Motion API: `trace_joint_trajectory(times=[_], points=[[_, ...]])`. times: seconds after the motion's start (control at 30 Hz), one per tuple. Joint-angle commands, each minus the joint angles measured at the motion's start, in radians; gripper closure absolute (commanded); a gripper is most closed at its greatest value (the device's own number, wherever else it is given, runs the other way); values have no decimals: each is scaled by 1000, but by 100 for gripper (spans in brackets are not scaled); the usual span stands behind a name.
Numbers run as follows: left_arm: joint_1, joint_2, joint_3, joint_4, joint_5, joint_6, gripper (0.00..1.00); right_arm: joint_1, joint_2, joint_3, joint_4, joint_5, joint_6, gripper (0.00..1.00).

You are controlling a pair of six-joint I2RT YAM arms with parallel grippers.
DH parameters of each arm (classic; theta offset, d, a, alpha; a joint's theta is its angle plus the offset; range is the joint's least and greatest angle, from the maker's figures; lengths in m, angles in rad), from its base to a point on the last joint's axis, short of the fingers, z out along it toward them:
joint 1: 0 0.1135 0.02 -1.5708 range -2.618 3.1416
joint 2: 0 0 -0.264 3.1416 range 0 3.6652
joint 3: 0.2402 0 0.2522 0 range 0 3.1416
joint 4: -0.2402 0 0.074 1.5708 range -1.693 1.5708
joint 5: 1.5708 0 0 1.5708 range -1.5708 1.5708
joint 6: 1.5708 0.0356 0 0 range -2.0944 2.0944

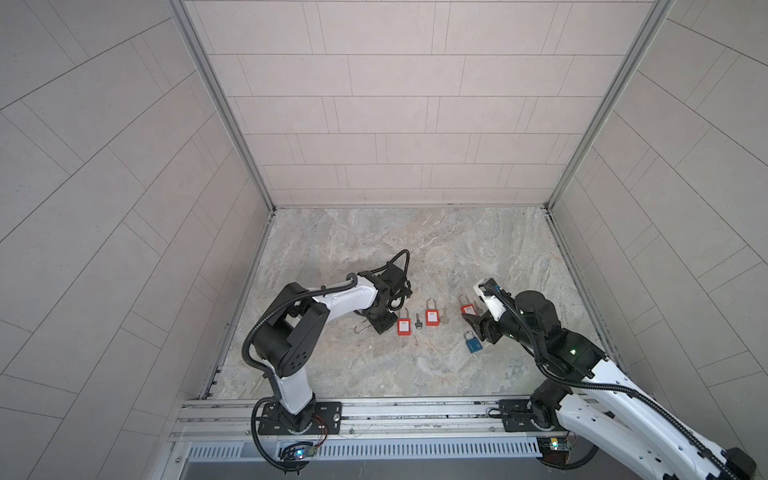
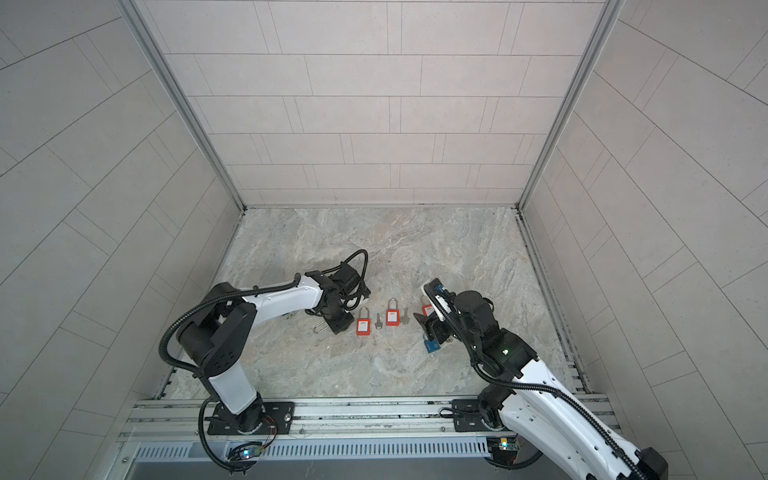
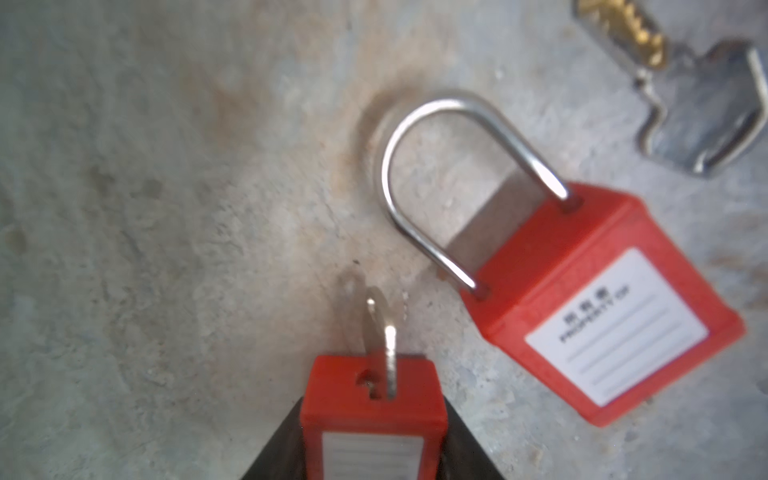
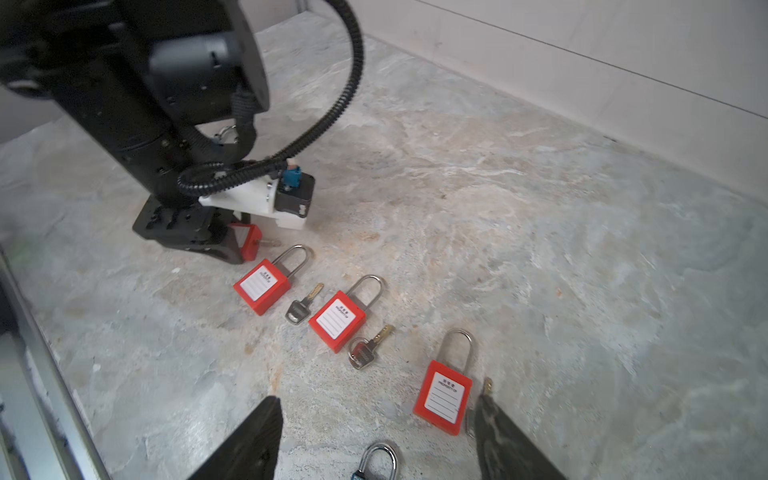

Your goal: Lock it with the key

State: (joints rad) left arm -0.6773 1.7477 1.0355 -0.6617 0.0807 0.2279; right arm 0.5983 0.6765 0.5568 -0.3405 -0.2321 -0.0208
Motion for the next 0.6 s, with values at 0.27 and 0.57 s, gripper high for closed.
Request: trace_joint_trajectory(times=[0.27, 0.57], points=[[136, -333, -49, -34, 37, -181, 40, 135, 315, 199, -108, -178, -522, 22], [416, -713, -210, 95, 211, -485, 36, 231, 843, 604, -288, -325, -850, 21]])
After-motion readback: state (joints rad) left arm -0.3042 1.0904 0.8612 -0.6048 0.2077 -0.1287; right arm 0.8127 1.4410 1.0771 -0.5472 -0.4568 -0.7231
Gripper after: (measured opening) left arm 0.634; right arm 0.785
